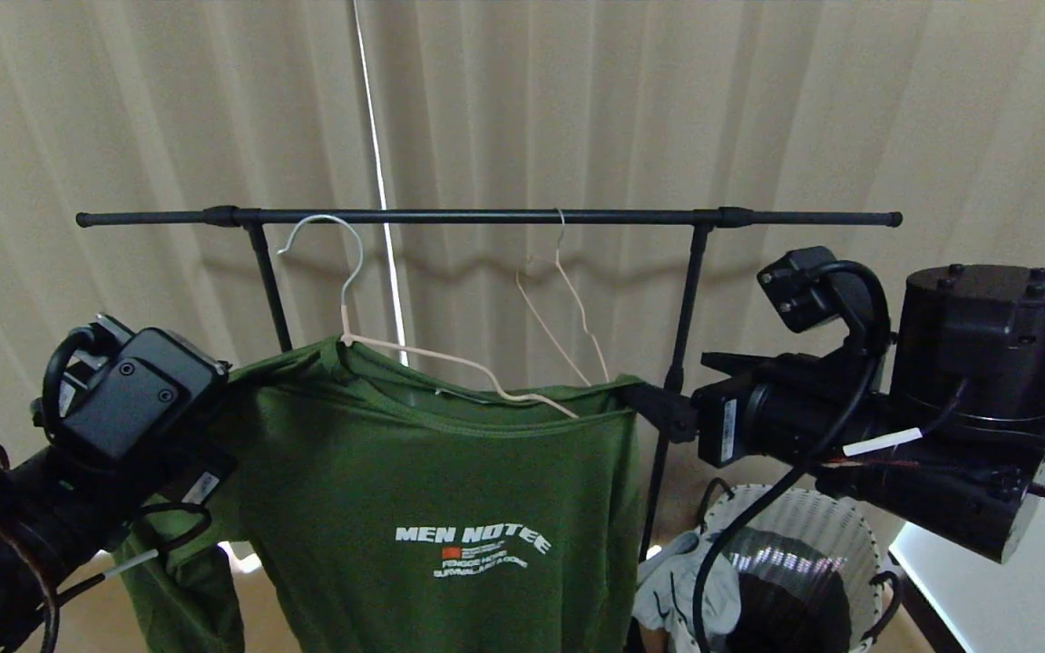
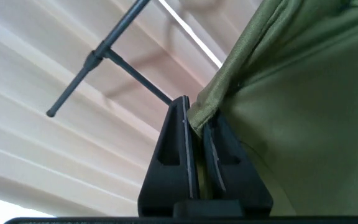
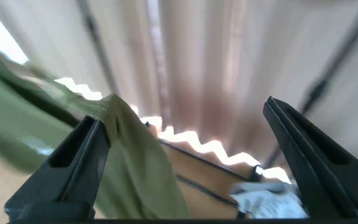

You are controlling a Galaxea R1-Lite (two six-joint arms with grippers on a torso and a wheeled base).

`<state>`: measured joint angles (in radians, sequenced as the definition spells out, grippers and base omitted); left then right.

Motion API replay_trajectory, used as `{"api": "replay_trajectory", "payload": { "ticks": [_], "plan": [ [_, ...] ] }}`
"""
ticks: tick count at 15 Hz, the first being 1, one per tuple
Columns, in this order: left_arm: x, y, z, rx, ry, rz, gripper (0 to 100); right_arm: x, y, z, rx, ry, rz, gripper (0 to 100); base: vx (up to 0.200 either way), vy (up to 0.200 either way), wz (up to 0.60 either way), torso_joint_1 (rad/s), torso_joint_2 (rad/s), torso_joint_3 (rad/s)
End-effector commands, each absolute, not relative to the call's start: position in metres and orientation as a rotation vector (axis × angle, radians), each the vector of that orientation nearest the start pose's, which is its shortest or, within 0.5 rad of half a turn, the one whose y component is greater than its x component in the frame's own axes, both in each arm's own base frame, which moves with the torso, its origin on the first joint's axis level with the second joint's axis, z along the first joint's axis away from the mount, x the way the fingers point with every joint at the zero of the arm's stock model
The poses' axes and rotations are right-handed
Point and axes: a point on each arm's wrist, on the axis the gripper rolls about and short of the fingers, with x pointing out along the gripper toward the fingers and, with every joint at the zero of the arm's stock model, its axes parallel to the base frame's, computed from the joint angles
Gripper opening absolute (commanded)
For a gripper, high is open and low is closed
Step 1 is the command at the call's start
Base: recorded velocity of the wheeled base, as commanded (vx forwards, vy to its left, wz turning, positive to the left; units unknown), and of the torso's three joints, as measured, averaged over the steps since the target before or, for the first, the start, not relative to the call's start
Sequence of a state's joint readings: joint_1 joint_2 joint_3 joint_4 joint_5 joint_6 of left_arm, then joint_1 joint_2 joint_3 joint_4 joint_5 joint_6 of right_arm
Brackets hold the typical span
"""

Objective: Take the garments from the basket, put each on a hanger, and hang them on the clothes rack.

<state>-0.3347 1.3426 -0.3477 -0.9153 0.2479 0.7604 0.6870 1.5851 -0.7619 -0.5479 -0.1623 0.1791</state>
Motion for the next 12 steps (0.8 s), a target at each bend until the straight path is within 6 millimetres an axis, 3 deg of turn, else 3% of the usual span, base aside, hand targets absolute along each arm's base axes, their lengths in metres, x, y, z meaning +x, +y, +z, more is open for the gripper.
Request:
{"api": "replay_trajectory", "payload": {
  "ticks": [1,4,7,12],
  "plan": [
    [0.185,-0.060,0.183,0.774,0.024,-0.111,0,0.207,0.183,0.199,0.038,0.320,0.554,100,0.000,0.000,0.00,0.000,0.00,0.000],
    [0.188,-0.060,0.187,0.764,0.014,-0.100,0,0.199,0.191,0.197,-0.027,0.331,0.632,100,0.000,0.000,0.00,0.000,0.00,0.000],
    [0.190,-0.060,0.186,0.764,0.018,-0.102,0,0.195,0.188,0.210,-0.074,0.271,0.663,100,0.000,0.000,0.00,0.000,0.00,0.000],
    [0.194,-0.062,0.197,0.726,-0.019,-0.083,0,0.191,0.191,0.202,-0.227,0.252,0.712,100,0.000,0.000,0.00,0.000,0.00,0.000]
  ]
}}
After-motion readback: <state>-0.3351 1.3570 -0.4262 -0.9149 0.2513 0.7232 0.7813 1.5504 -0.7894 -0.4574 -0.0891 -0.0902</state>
